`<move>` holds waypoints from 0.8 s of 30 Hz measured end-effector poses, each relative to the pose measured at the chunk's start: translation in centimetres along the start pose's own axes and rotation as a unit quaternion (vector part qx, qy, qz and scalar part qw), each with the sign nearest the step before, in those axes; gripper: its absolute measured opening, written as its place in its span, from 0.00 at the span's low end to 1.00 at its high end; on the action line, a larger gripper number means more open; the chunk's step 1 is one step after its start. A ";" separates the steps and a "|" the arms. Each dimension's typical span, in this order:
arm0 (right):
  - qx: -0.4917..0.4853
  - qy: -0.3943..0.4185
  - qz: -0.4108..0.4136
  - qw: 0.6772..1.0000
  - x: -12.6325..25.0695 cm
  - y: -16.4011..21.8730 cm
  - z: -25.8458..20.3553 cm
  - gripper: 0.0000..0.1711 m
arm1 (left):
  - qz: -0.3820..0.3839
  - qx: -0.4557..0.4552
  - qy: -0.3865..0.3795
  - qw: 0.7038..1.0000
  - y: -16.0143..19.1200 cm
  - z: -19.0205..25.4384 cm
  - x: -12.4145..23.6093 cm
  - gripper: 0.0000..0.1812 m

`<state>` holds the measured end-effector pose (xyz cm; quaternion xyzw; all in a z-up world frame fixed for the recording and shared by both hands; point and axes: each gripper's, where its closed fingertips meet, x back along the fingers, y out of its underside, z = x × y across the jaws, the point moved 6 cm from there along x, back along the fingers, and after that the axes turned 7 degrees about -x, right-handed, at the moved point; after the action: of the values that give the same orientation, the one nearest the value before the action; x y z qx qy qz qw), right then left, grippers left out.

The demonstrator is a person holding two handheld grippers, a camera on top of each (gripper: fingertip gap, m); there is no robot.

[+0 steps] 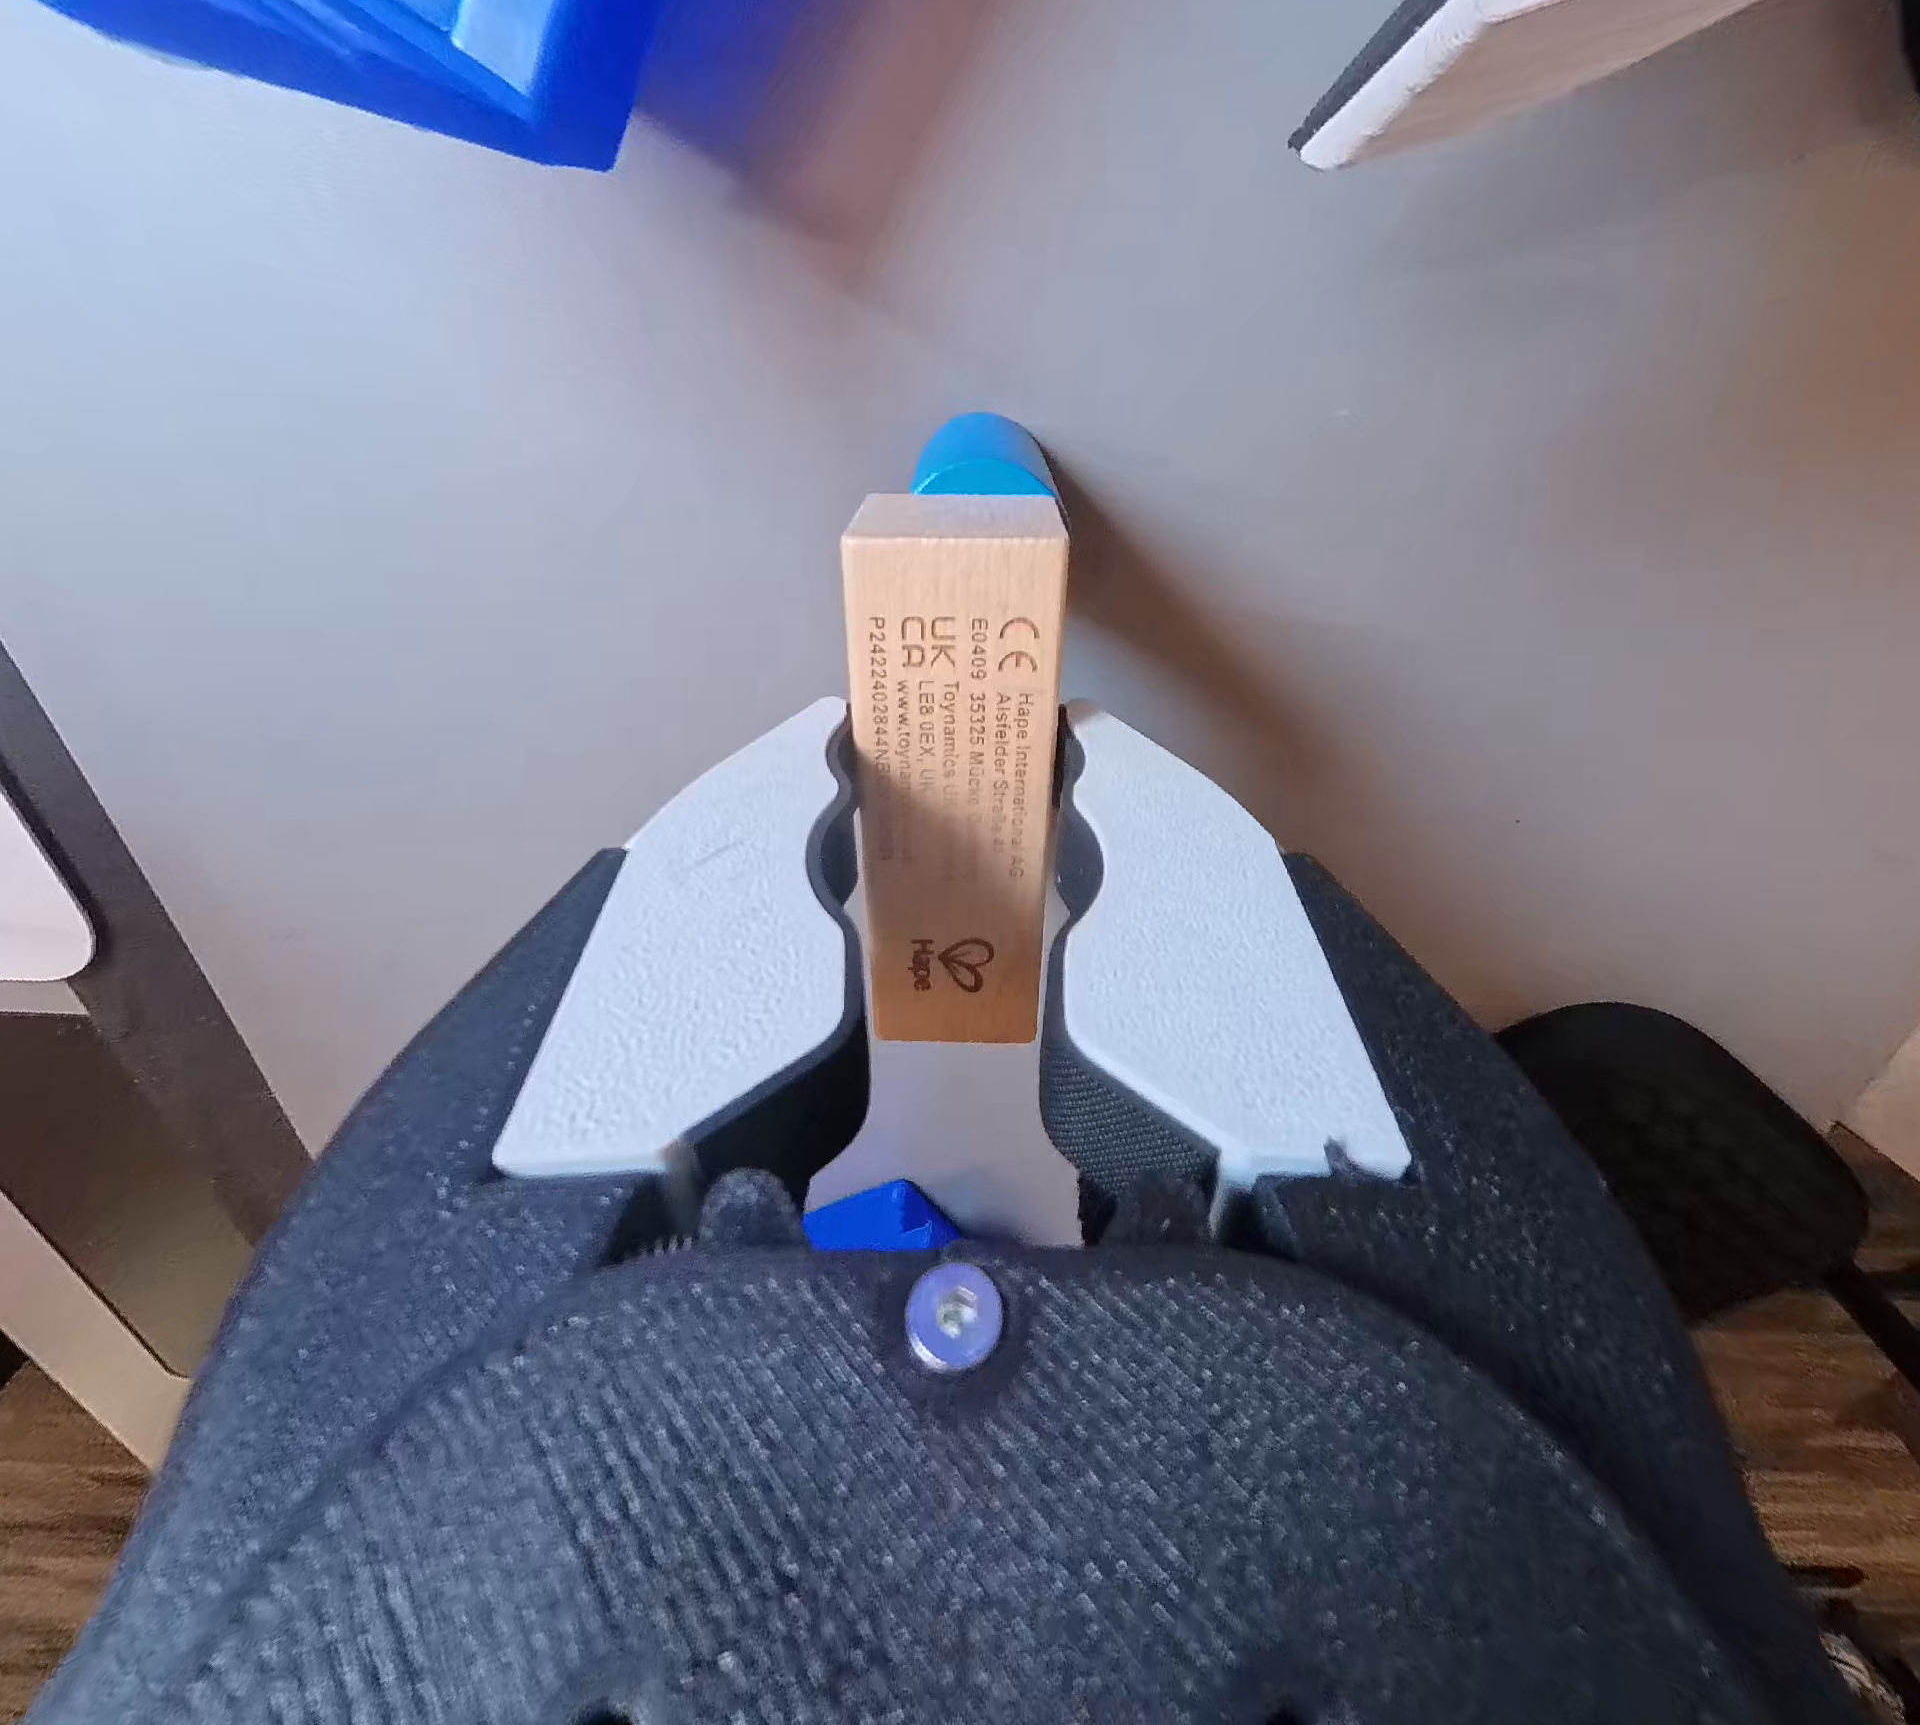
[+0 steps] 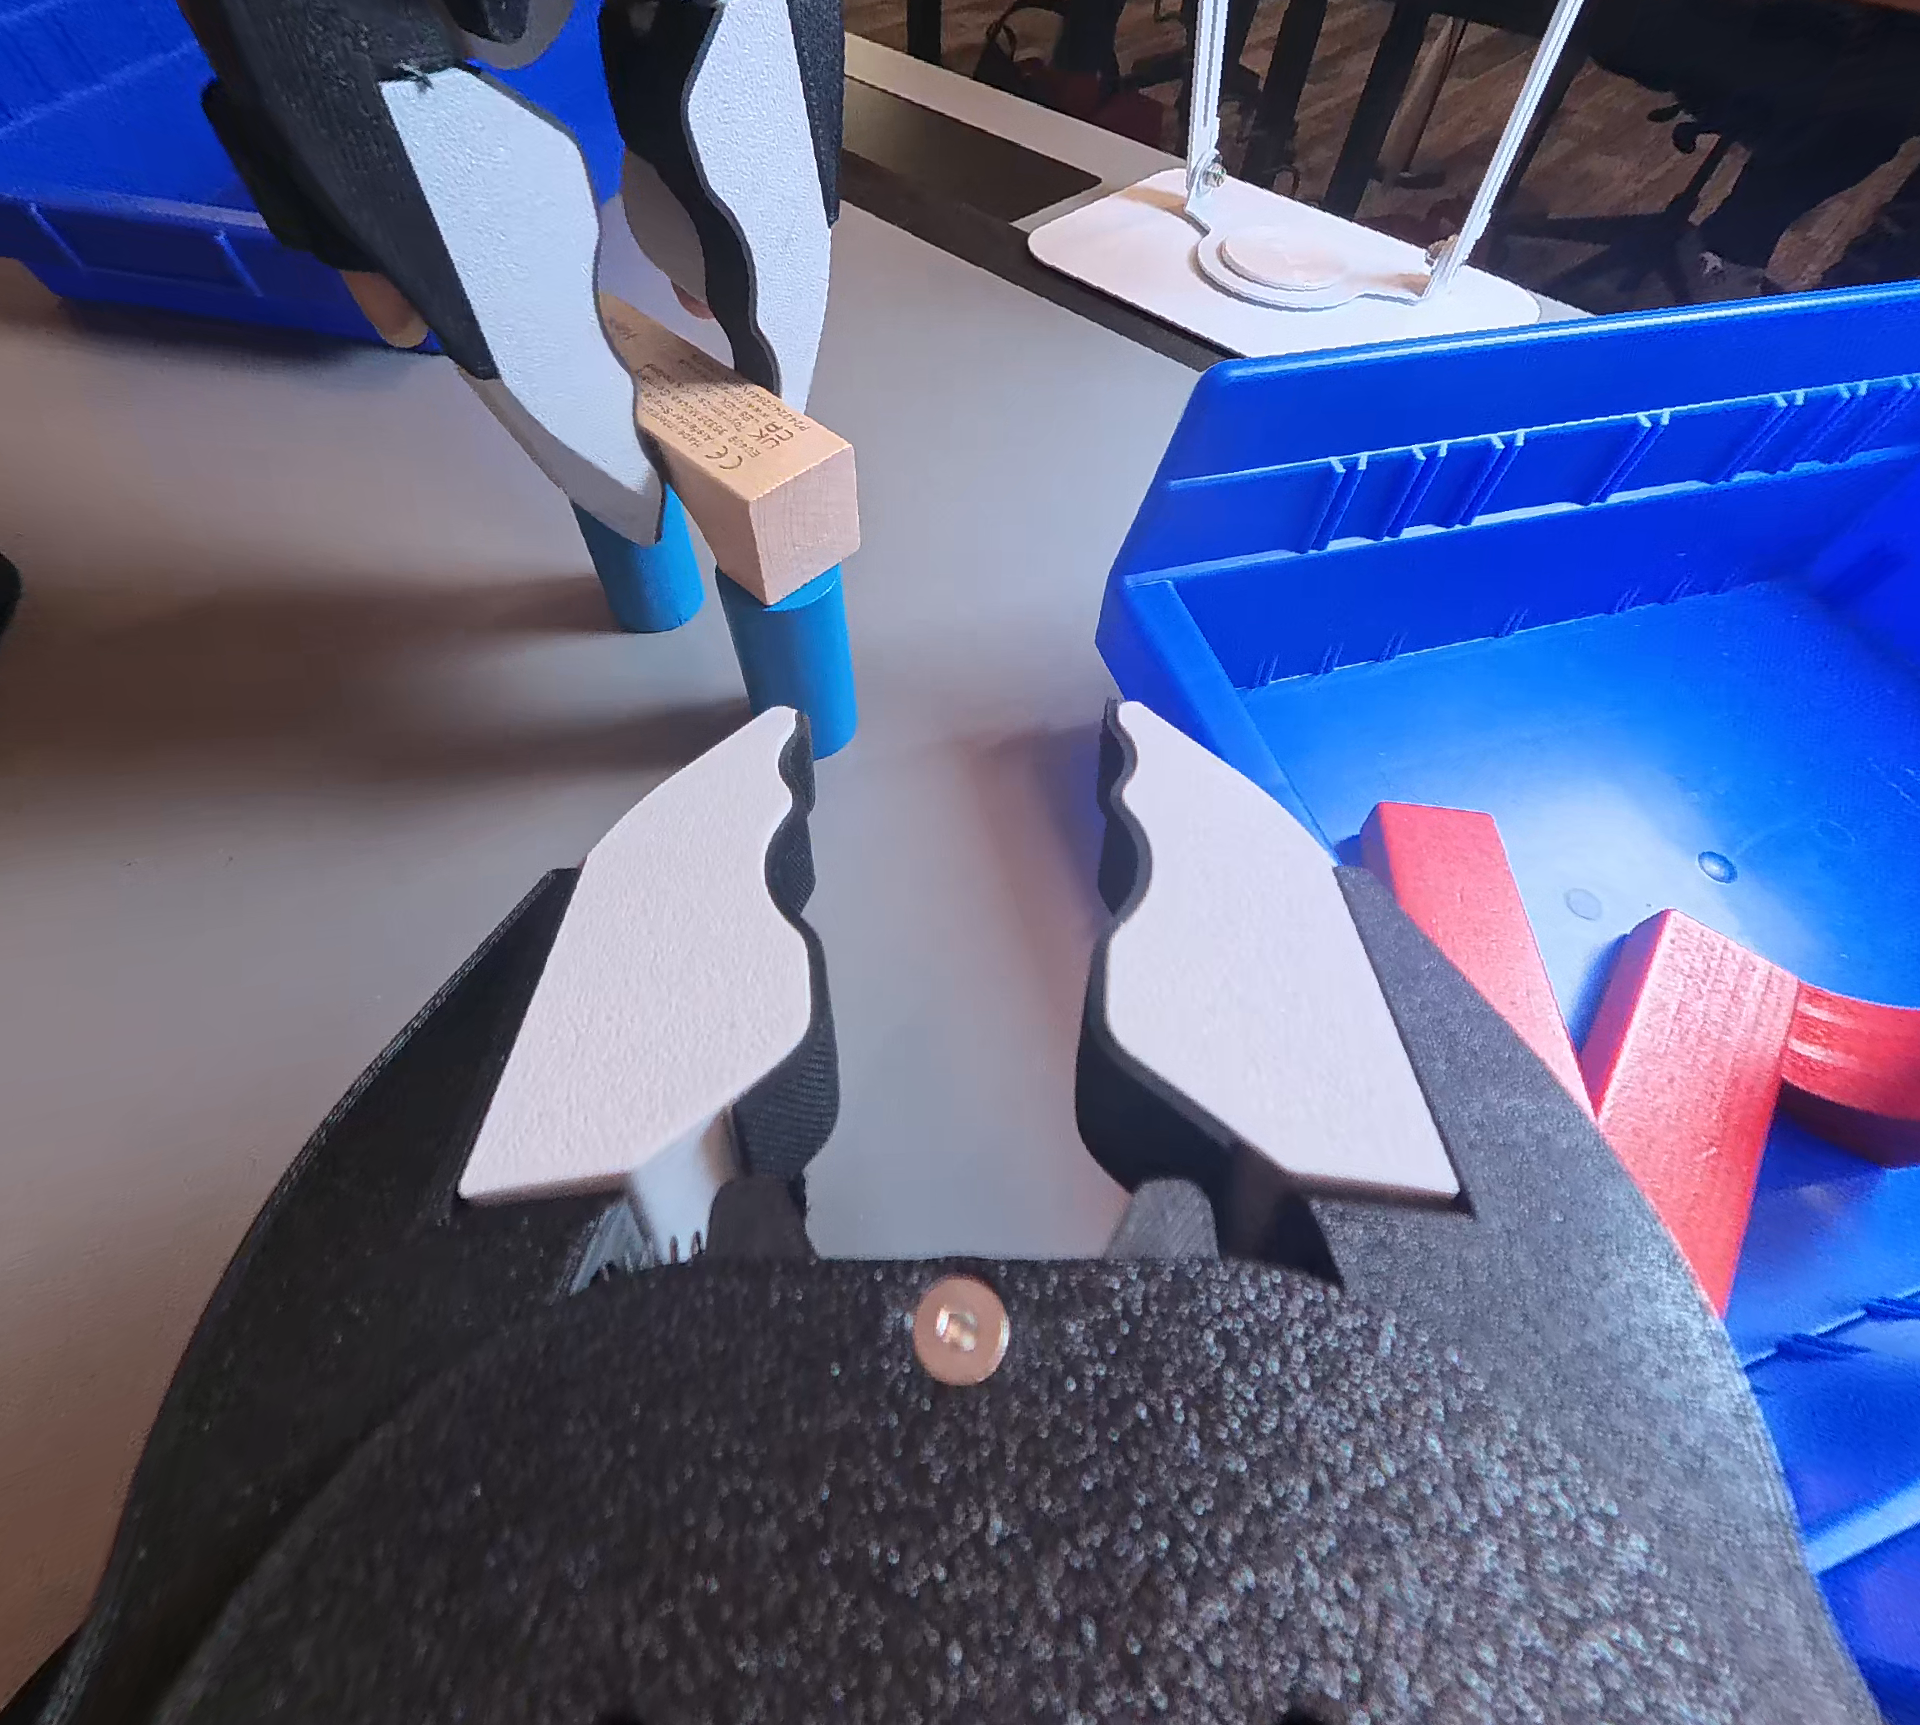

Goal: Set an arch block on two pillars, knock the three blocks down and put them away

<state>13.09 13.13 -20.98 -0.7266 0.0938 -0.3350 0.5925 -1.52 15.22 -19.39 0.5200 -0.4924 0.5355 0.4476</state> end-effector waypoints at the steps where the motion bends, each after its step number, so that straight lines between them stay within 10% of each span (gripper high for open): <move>1: 0.000 0.000 0.000 1.000 0.0 0.0 0.0 0.31 | 0.001 -0.002 0.000 1.000 0.0 0.0 0.0 0.21; 10: 0.002 0.000 0.003 1.000 0.1 -0.1 -0.1 0.31 | 0.035 -0.012 -0.022 0.999 0.1 0.2 1.7 0.27; 14: 0.001 0.000 0.008 1.000 0.2 -0.2 -0.1 0.31 | 0.161 -0.041 -0.093 0.982 -0.3 1.1 4.6 0.23; 24: -0.012 -0.008 0.011 1.000 -0.2 0.1 -0.2 0.32 | 0.578 0.095 -0.231 0.777 6.9 6.3 7.4 0.22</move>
<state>12.80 13.06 -21.11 -0.7349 0.1014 -0.3214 0.5886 -8.08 7.89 -12.55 0.2855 -0.7355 0.6014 -0.1256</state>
